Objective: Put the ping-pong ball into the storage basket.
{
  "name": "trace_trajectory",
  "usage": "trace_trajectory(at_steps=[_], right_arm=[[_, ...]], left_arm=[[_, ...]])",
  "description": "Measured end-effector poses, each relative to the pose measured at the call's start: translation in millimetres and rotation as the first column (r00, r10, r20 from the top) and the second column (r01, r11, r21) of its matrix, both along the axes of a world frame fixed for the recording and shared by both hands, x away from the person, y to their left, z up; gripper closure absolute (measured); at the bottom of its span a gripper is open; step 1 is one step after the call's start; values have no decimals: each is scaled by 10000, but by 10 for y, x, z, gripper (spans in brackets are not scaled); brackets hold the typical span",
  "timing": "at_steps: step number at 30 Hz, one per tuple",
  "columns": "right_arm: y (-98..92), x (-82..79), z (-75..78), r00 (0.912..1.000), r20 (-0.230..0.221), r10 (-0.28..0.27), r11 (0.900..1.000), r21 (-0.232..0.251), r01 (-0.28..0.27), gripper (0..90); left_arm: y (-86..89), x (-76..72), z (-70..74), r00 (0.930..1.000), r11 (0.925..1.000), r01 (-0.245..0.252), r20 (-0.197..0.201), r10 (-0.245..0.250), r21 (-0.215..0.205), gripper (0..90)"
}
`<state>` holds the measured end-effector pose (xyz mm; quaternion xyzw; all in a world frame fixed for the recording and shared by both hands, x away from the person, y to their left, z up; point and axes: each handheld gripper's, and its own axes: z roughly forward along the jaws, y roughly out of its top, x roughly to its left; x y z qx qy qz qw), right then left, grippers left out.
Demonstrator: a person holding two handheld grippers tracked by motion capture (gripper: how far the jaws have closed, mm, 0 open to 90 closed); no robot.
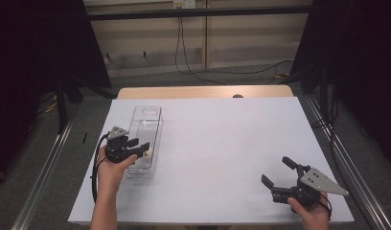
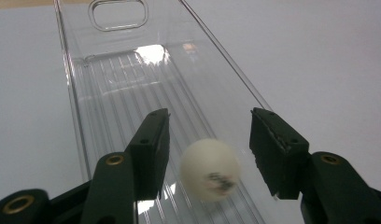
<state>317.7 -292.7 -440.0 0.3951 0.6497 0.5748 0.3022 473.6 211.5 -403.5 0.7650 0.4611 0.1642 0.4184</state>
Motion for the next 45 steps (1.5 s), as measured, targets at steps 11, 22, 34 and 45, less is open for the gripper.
trace_trajectory(at_steps=[11, 22, 34, 45], right_arm=[[-1, 7, 1, 10000, 51, 0, 10000, -14, 0, 30], [6, 13, 1, 10000, 32, 56, 10000, -39, -56, 30], [19, 19, 7, 10000, 4, 57, 10000, 47, -57, 30], [17, 21, 8, 10000, 38, 60, 10000, 35, -60, 30]], left_arm=[[12, -13, 16, 9998, 9999, -147, 108, 147, 56, 409], [4, -48, 49, 9989, 9994, -343, 317, 343, 5, 303], [-24, -116, 95, 9977, 9997, -213, 639, 222, -146, 205], [-38, -208, 134, 9944, 9991, -219, 1030, 255, -361, 98]])
